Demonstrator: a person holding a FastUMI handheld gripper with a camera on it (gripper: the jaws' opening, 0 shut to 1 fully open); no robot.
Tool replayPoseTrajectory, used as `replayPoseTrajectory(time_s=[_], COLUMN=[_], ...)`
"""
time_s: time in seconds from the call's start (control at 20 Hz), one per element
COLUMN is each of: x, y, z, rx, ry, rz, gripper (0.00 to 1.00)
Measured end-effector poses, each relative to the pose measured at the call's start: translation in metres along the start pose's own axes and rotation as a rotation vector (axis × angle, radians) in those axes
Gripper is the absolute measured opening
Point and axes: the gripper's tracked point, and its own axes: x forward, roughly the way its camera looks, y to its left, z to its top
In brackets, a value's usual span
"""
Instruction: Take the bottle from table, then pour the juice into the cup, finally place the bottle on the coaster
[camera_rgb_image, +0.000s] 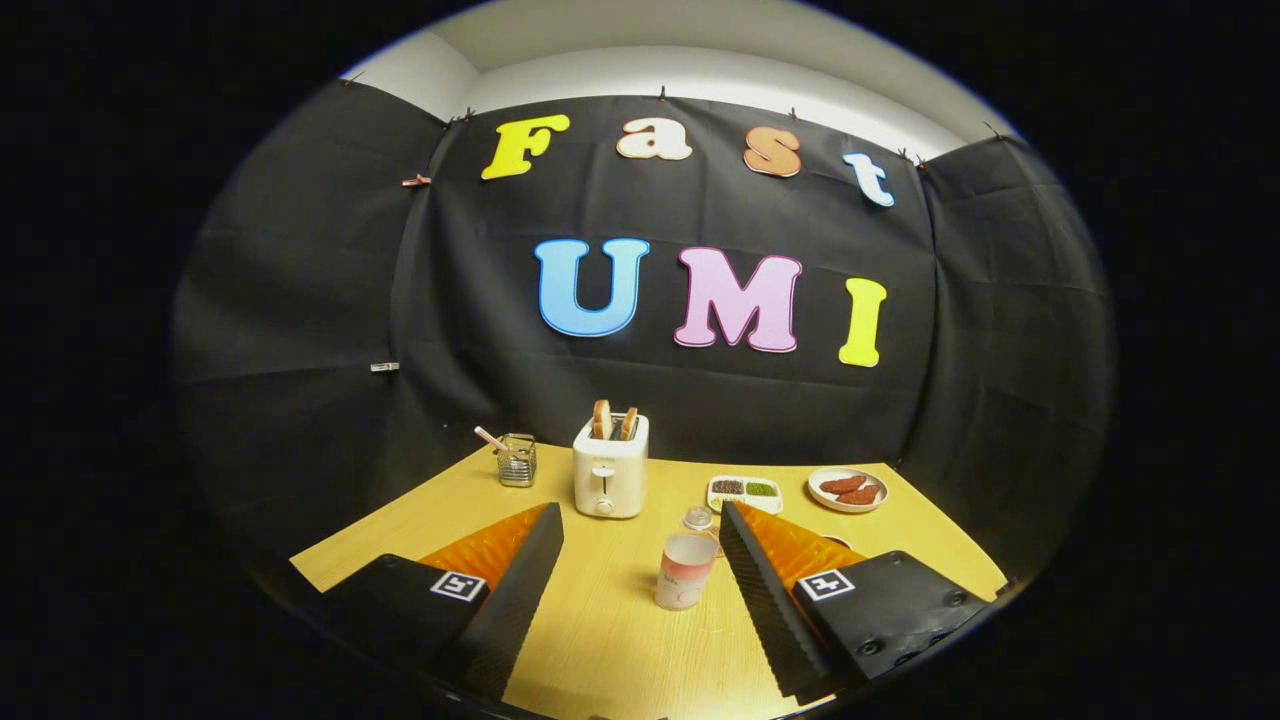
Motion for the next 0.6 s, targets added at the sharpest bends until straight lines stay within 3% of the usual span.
replayPoseTrajectory(time_s=[0.6], x=[0.063], y=[-0.022], z=[-0.033], rx=[0.071], ry=[0.001], rz=[-0.15], gripper=[0.97])
